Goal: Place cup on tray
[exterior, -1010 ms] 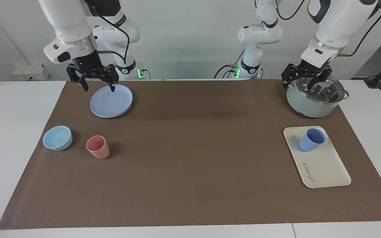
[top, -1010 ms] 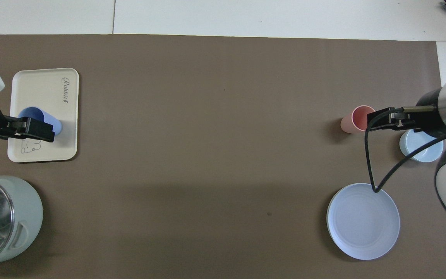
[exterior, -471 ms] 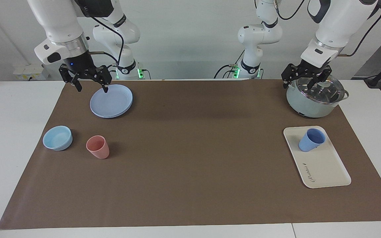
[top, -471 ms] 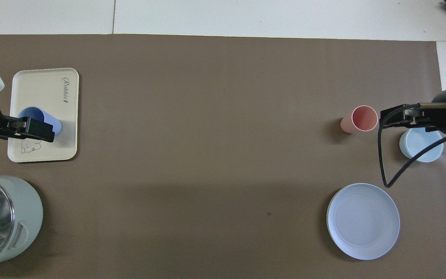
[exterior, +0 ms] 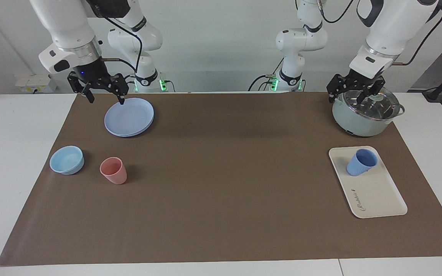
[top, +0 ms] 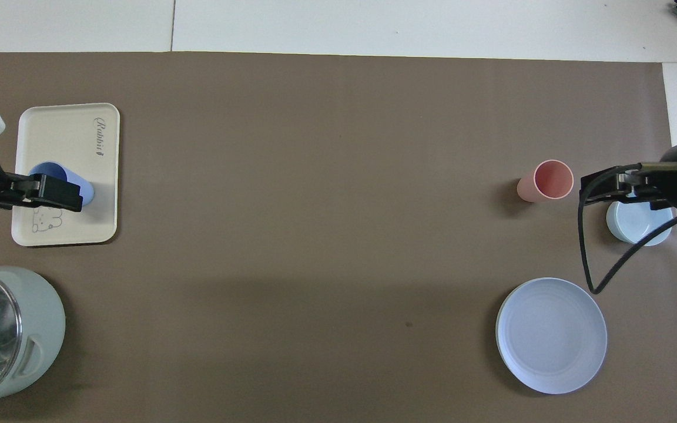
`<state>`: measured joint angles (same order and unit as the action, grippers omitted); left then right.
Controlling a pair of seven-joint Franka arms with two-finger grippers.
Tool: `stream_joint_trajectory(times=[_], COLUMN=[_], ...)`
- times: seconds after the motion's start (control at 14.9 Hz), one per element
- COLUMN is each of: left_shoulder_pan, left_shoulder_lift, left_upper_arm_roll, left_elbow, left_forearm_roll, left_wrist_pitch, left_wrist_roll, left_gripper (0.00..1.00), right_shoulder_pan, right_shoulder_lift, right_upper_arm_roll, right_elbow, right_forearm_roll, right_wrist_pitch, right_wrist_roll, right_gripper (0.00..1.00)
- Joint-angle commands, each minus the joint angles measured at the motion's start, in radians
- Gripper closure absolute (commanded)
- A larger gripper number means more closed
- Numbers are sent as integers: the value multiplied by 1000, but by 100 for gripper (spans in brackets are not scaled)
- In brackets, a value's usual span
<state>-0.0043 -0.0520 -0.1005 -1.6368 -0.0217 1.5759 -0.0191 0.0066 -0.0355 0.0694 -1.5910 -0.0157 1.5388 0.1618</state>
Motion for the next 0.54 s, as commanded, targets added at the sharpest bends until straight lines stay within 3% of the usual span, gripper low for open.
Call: stream_joint_trajectory(times=[0.0,0.2,0.47], left_shoulder_pan=[7,9,9], left_shoulder_lift=[-34,-34,-34], left_upper_arm_roll=[-2,-1,-1], left_elbow=[-46,-46,-44], left_forearm_roll=[5,5,5], left_wrist_pitch=[41,23,24], left_wrist_roll=[-33,-30,-30], left_gripper=[0,0,0], right_shoulder_pan=[1,99,95], right_shoulder_lift=[-14,-11,-9], right_upper_arm_roll=[-12,-120,-120], right_elbow=[5,5,5], right_forearm_roll=[-1,-3,-1], right_wrist_pitch=[-31,-34,-52], right_wrist_roll=[-33,-34,-34], right_gripper=[0,0,0])
